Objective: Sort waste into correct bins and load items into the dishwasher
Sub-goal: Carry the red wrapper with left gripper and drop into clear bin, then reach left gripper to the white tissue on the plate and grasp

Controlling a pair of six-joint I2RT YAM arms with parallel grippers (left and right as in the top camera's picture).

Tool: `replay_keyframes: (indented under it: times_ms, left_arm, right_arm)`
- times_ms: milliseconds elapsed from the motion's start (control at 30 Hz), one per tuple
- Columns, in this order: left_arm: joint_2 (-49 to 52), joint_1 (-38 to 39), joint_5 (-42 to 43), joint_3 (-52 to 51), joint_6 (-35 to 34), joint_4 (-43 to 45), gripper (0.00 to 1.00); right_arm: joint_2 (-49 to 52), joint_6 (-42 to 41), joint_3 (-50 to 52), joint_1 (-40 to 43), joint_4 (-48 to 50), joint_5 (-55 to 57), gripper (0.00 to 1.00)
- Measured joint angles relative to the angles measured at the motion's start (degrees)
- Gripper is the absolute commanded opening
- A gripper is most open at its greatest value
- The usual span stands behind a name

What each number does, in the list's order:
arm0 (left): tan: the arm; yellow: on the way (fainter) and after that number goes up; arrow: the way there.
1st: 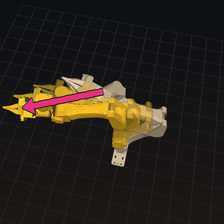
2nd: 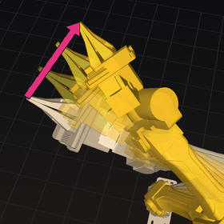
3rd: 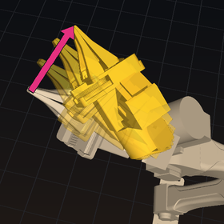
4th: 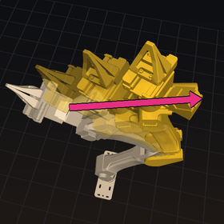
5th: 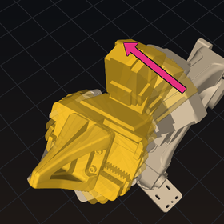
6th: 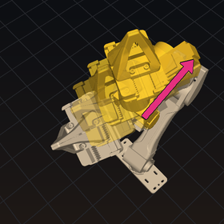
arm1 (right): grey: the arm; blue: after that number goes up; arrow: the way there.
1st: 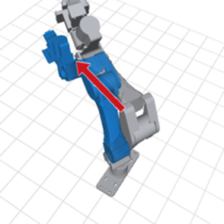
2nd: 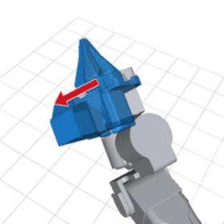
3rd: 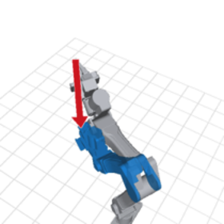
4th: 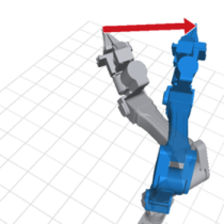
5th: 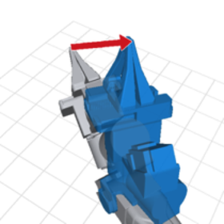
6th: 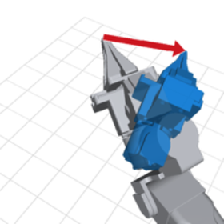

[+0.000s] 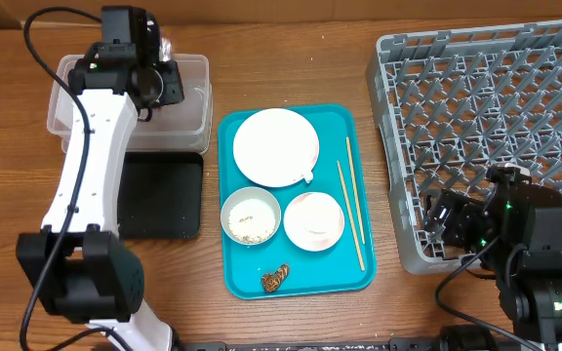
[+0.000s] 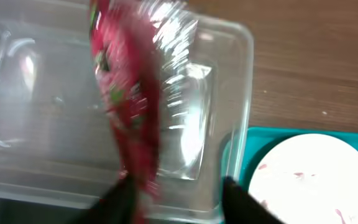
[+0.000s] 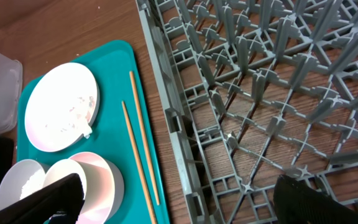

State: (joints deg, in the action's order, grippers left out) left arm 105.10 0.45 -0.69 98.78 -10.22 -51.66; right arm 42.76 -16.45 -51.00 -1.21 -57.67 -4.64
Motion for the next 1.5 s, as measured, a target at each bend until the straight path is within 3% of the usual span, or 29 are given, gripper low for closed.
replay_keyframes:
  times_ms: [333, 667, 1000, 1100, 1133, 1200, 1500]
  left_arm:
    - [1.97, 3.93, 6.16, 0.0, 1.88, -0.76, 0.75]
    - [4.57, 17.81, 5.97, 0.02, 6.67, -1.01, 0.76]
    - [17.73, 20.61, 4.31, 0.02, 7.45, -1.03, 0.75]
    - [20.68, 20.59, 4.04, 0.02, 7.54, -1.01, 0.56]
    - [21.42, 20.59, 3.87, 0.02, 7.78, -1.05, 0.43]
    - [22.38, 20.59, 3.8, 0.02, 7.67, -1.22, 0.04]
    - [22.53, 20.57, 3.43, 1.44, 7.85, -5.66, 0.04]
  right_arm:
    - [0.0, -0.02, 0.0, -0.02, -0.48, 0.0, 1.0]
    - [0.0, -0.02, 0.0, -0.02, -0.55, 0.0, 1.0]
    - [0.0, -0.04, 0.0, -0.02, -1.81, -0.02, 1.0]
    - [0.0, -0.04, 0.0, -0.02, -1.9, 0.0, 1.0]
    - [0.0, 0.0, 0.0, -0.02, -1.92, 0.0, 1.0]
    - [0.0, -0.02, 0.0, -0.02, -1.92, 0.02, 1.0]
    - [0.0, -0.02, 0.0, -0.02, -1.95, 0.0, 1.0]
